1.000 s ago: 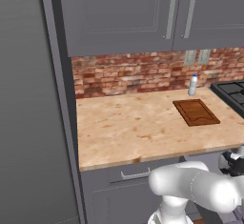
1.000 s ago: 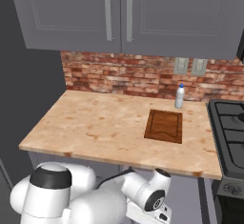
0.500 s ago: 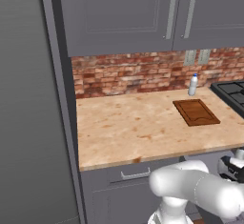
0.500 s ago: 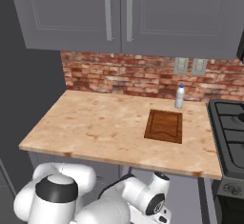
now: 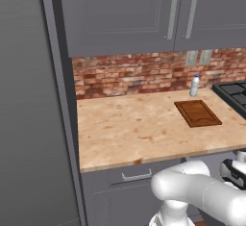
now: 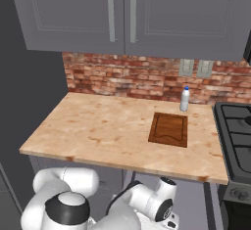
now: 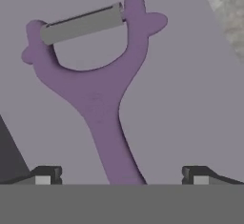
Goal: Open the drawer on the right and place the cutting tools on the cutting board.
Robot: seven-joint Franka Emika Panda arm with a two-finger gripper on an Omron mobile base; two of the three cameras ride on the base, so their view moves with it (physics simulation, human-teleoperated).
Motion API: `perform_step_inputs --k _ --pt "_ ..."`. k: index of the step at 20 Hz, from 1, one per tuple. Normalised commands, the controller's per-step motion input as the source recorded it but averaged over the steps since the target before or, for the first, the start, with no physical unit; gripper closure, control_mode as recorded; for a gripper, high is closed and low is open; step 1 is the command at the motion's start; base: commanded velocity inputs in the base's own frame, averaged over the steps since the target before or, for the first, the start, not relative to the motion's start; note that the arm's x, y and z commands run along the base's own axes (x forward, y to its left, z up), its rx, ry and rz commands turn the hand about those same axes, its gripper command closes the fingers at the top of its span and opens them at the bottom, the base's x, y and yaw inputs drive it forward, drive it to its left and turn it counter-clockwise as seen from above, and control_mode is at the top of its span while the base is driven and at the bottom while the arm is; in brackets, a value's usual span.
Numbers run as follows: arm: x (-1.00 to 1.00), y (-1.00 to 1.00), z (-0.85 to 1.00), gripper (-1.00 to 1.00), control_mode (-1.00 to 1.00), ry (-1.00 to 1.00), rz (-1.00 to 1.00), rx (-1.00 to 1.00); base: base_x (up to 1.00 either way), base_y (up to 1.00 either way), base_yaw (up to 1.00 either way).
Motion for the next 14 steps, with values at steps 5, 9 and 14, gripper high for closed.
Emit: perform_step_inputs --k 5,9,14 --pt "0.05 -0.04 -0.14 -1.00 -1.00 0.00 0.04 0.00 0.00 0.00 0.00" --pt "0.00 0.00 -0.30 -1.00 -1.00 0.00 0.01 0.00 0.00 0.00 0.00" --pt "-0.07 -0.01 -0.36 -1.00 -1.00 0.02 0.00 0.00 0.00 0.00 0.00"
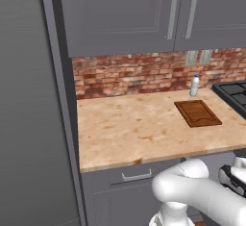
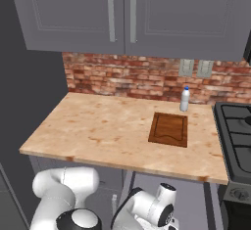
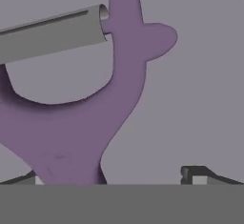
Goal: Open the drawer on the right and place the cutting tools on the cutting board.
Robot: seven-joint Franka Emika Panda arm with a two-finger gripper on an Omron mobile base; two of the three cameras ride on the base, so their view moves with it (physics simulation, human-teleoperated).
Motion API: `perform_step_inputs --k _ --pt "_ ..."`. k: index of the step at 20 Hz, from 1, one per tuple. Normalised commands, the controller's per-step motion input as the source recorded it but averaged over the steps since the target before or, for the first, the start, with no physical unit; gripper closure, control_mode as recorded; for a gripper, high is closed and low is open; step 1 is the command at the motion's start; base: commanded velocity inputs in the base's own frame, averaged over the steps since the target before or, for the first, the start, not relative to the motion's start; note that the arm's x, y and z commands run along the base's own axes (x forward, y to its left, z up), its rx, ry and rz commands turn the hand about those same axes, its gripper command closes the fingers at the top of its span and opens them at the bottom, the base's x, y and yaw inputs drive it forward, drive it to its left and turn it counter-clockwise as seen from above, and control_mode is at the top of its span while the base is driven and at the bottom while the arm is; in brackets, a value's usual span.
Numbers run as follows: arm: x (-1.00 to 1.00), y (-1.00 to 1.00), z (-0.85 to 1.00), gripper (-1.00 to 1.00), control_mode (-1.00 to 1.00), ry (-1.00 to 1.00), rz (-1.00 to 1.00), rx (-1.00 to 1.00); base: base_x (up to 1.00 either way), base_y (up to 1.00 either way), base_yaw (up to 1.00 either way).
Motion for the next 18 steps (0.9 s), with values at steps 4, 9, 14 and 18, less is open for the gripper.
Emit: perform_step_inputs --k 4,9,14,18 --pt "-0.11 0.00 -0.26 -1.00 -1.00 0.02 0.00 0.00 0.00 0.00 0.00" --pt "0.00 0.00 0.00 1.00 -1.00 0.00 0.00 0.00 0.00 0.00 0.00" --pt "-0.17 0.00 0.12 1.00 -1.00 -0.06 0.00 0.00 0.00 0.00 0.00" --pt "-0.27 0.00 0.45 1.00 -1.00 -0.16 0.00 0.00 0.00 0.00 0.00"
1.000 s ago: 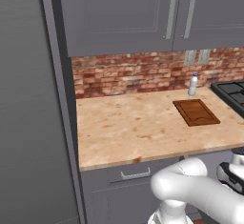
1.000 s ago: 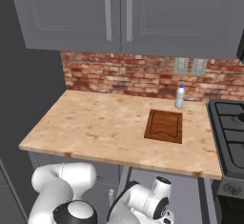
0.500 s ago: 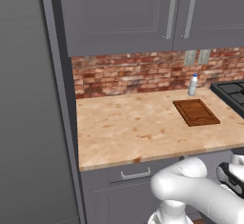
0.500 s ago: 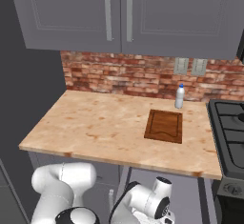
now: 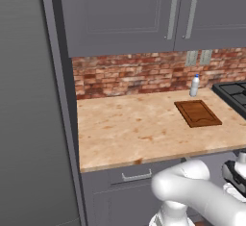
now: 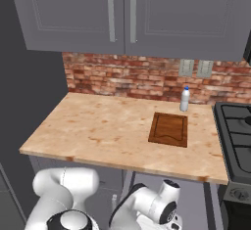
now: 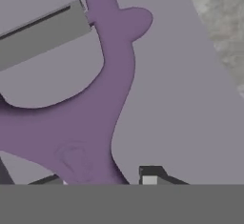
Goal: Open the drawer on the right and place the cutting tools on the cutting board.
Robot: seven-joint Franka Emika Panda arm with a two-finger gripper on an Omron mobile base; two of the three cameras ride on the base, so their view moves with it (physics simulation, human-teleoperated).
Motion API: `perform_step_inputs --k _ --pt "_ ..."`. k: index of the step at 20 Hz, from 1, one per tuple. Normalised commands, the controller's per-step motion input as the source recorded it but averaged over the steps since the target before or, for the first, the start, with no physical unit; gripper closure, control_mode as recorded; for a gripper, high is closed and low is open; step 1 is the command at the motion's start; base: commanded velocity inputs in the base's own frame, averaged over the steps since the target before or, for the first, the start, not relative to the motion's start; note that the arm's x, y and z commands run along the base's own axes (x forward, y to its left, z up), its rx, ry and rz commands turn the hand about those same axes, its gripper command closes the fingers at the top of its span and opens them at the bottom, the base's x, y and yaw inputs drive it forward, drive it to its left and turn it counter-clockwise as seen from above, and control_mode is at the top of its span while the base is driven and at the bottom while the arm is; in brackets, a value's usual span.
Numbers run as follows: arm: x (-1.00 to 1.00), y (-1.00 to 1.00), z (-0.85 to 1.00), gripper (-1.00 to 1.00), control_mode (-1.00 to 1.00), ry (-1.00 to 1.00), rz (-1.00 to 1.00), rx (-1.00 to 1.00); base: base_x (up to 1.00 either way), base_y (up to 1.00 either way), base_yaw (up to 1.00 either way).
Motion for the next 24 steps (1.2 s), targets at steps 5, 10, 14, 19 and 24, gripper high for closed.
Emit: perform_step_inputs --k 5,10,14,19,24 --pt "-0.11 0.00 0.80 1.00 -1.00 -0.25 0.01 0.00 0.00 0.00 0.00" --pt "0.00 0.01 1.00 1.00 -1.00 -0.31 0.02 0.00 0.00 0.00 0.00" --pt "0.09 0.08 1.00 1.00 -1.00 -0.32 0.05 0.00 0.00 0.00 0.00" --pt "0.55 0.36 0.99 1.00 -1.00 -0.32 0.01 0.00 0.00 0.00 0.00" --pt "0.98 0.56 0.81 1.00 -1.00 -0.22 0.00 0.00 0.00 0.00 0.00"
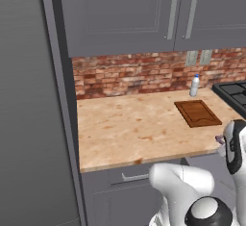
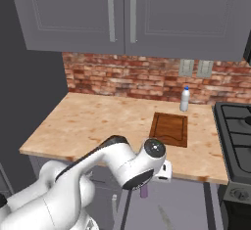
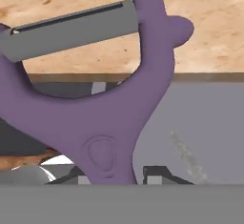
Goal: Open the drawer on the right and place the cutting tools on the cutting board.
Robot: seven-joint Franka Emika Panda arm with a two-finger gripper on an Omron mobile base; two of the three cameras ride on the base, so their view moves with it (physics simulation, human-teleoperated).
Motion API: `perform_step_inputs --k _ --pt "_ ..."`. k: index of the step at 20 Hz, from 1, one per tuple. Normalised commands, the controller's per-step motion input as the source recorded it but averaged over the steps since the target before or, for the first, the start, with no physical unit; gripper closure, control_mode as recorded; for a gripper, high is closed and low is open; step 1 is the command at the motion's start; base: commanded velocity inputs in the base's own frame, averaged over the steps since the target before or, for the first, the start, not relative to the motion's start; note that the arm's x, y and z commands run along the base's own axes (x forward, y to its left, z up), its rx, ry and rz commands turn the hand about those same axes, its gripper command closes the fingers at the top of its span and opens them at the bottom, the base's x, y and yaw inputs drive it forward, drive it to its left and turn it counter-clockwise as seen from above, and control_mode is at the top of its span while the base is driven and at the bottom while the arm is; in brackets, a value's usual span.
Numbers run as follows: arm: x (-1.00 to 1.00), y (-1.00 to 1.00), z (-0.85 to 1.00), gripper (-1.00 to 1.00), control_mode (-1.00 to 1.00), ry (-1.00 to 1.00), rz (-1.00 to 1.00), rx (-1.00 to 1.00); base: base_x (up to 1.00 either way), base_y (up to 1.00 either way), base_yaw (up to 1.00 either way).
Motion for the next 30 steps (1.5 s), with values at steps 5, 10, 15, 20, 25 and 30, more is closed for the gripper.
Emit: perform_step_inputs --k 5,10,15,20,25,30 --pt "1.00 0.52 0.71 1.00 -1.00 -0.06 0.00 0.00 0.00 0.00 0.00" --pt "1.00 0.29 0.53 1.00 -1.00 0.08 0.00 0.00 0.00 0.00 0.00" --pt "1.00 0.06 0.33 1.00 -1.00 0.37 0.00 0.04 0.00 0.00 0.00" --pt "0.41 0.00 0.19 1.00 -1.00 0.17 0.00 0.02 0.00 0.00 0.00" --pt "0.02 -0.01 0.00 1.00 -1.00 0.00 0.00 0.00 0.00 0.00 0.00" --pt "0.10 -0.22 0.00 1.00 -1.00 0.00 0.00 0.00 0.00 0.00 0.00"
